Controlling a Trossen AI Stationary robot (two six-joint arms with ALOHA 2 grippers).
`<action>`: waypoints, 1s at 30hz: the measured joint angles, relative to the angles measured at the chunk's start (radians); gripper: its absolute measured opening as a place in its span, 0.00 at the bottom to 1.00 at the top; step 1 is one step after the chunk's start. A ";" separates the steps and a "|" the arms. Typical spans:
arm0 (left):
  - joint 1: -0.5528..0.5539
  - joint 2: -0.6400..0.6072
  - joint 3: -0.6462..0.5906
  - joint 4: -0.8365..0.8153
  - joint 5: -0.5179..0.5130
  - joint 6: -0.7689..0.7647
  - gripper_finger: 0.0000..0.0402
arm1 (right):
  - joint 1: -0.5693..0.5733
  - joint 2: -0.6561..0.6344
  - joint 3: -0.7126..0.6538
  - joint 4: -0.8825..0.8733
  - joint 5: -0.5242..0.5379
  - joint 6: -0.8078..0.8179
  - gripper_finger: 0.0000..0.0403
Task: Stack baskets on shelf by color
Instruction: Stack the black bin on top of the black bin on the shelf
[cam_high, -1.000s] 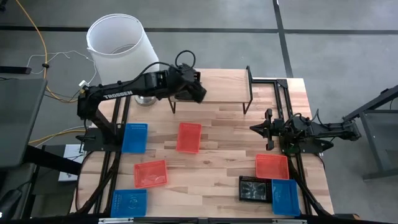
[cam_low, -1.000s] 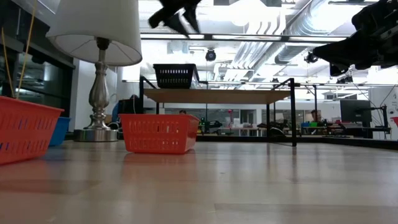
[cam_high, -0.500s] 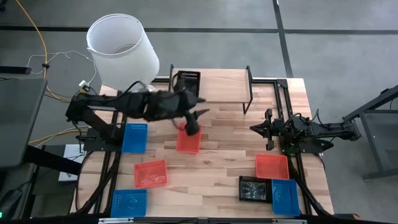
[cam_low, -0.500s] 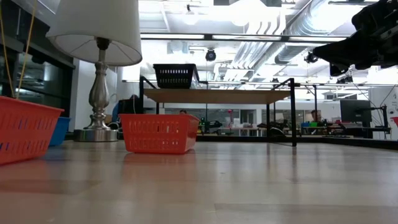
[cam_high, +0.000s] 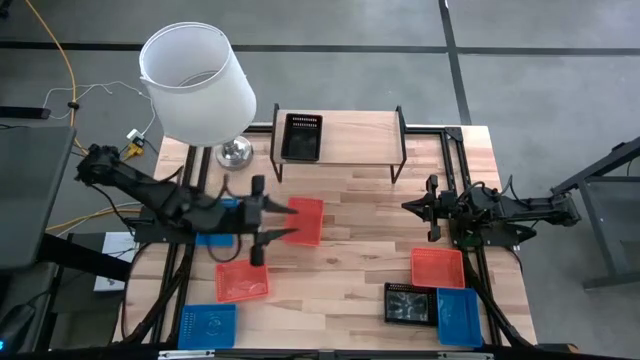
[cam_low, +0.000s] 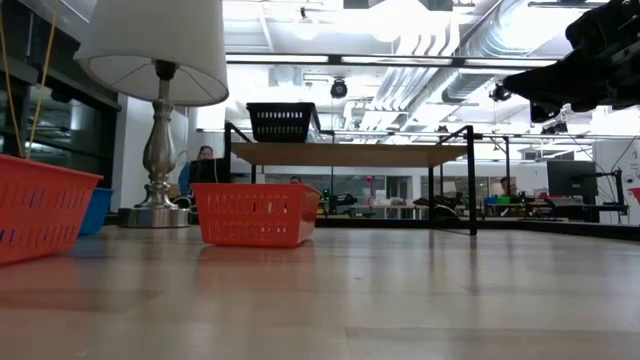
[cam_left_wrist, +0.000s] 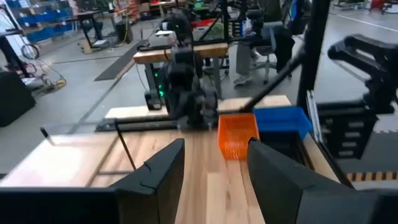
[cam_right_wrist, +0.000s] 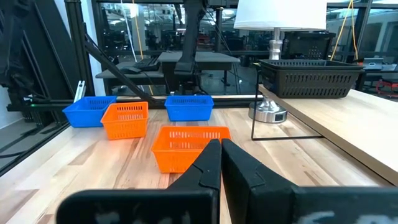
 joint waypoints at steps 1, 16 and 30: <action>-0.016 -0.029 -0.051 0.028 -0.017 0.000 0.40 | 0.000 0.000 0.000 0.000 0.000 0.000 0.00; -0.126 -0.362 -0.690 0.707 -0.043 0.112 0.40 | 0.000 0.000 0.000 0.000 0.000 0.000 0.00; -0.148 -0.389 -0.787 0.794 -0.052 0.106 0.40 | 0.000 0.000 0.000 0.000 0.000 0.000 0.00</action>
